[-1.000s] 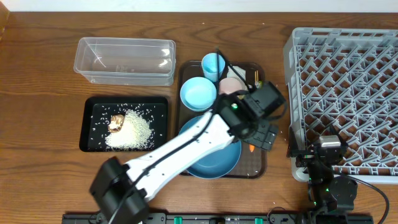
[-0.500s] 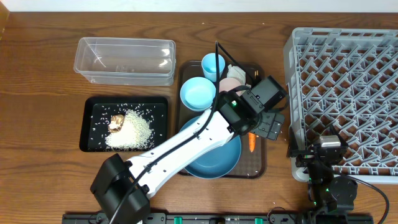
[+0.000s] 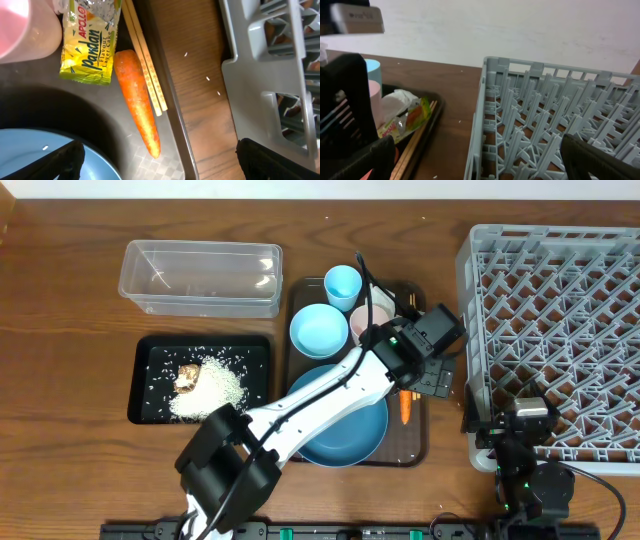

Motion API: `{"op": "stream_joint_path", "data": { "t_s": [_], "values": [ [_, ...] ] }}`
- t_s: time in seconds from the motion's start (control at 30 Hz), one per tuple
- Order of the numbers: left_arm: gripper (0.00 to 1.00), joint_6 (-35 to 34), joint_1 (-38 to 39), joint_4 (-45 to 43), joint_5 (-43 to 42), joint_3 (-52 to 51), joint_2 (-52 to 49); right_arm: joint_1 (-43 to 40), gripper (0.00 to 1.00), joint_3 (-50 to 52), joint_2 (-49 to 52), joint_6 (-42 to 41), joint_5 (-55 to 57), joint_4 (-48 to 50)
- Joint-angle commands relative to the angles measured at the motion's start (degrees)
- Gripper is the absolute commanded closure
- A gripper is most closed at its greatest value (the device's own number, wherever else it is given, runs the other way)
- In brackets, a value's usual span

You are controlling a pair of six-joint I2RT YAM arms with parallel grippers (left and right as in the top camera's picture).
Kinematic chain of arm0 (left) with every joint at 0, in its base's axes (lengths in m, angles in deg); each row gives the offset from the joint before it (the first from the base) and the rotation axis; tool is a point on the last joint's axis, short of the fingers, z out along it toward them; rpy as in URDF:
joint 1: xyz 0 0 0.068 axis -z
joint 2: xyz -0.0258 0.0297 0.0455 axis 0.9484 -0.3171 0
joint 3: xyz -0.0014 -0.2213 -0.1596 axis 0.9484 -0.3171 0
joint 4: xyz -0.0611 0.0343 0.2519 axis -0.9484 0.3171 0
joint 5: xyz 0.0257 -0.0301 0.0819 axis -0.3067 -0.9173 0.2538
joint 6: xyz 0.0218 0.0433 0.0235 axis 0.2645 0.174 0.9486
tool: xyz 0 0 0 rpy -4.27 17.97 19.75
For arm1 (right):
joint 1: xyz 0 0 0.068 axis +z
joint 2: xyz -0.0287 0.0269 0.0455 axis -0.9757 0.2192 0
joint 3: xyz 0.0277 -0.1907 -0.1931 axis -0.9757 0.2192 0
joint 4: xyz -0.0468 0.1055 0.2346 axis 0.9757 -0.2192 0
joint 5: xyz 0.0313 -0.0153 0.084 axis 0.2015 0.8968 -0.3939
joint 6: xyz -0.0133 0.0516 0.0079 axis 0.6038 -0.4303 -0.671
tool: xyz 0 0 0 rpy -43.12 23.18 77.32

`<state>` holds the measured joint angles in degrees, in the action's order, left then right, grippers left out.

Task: Sort waste into correct bins and load items into the dishwasher rack
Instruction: 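Move the left gripper right over the carrot on the brown tray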

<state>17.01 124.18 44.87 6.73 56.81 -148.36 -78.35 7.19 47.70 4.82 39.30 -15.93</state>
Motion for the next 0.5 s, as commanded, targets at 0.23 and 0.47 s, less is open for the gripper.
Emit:
{"op": "stream_joint_path", "data": {
  "t_s": [0.23,0.47],
  "values": [
    [0.02,-5.7,-0.3,-0.8,1.4,1.0,-5.1,-0.5,0.01,0.2,-0.3,-0.5,0.4,-0.1],
    [0.02,-5.7,-0.3,-1.2,2.3,1.0,-5.9,-0.5,0.01,0.2,-0.3,-0.5,0.4,-0.1]
  ]
}}
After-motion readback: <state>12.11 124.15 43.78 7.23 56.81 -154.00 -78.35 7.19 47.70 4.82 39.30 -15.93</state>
